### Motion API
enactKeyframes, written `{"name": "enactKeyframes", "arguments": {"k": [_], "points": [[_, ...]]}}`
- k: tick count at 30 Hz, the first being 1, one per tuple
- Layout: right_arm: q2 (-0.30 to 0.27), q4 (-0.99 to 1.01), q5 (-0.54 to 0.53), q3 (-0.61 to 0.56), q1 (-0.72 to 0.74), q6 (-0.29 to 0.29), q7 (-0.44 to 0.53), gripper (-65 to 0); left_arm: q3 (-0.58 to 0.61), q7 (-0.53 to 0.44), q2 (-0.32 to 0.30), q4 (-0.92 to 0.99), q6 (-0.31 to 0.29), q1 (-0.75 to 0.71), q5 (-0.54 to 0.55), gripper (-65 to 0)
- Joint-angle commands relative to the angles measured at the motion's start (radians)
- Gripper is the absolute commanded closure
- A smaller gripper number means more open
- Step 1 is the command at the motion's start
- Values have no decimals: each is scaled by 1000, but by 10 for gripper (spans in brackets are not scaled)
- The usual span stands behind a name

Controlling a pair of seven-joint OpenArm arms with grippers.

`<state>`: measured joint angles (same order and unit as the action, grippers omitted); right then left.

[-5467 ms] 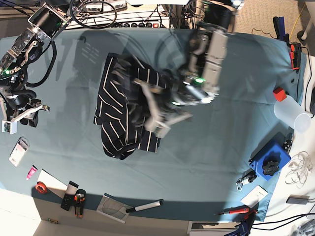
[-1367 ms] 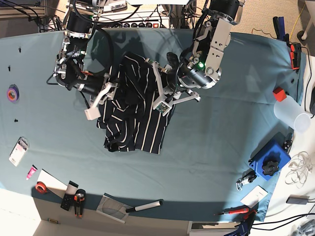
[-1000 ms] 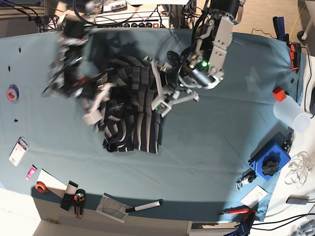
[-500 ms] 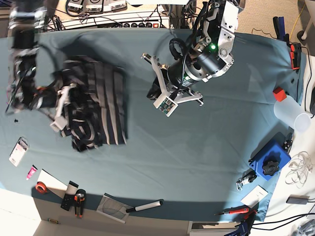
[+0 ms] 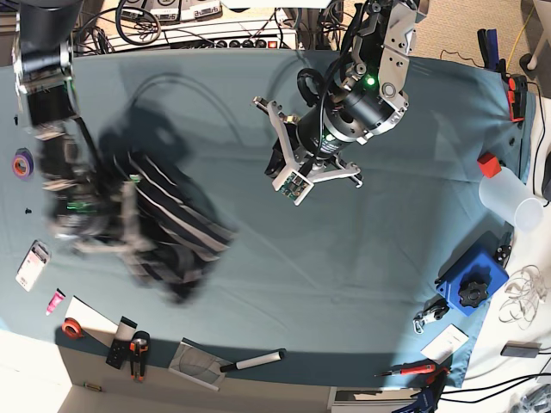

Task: Layout the t-shirt on the table in an organized manner, then fold the t-shirt properly
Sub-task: 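Drag the folded shirt with the right gripper toward the table edge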

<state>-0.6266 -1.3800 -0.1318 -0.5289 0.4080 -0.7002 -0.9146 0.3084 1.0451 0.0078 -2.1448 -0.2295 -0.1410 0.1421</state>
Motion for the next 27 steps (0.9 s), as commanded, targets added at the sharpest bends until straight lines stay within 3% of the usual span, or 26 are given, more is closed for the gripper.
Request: {"name": "enactKeyframes", "arguments": {"k": [1, 5, 9, 24, 27], "points": [[-10, -13, 29, -45, 39, 2, 49, 0, 2, -25, 8, -15, -5, 8, 7, 0], [-10, -13, 223, -210, 78, 2, 240, 0, 2, -25, 8, -15, -5, 8, 7, 0], [-5, -13, 392, -264, 103, 2, 398, 0, 2, -25, 8, -15, -4, 8, 7, 0], [3, -13, 417, -263, 110, 2, 410, 0, 3, -44, 8, -15, -5, 8, 8, 0], [3, -13, 417, -263, 110, 2, 410, -139, 3, -44, 8, -15, -4, 8, 8, 0]]}}
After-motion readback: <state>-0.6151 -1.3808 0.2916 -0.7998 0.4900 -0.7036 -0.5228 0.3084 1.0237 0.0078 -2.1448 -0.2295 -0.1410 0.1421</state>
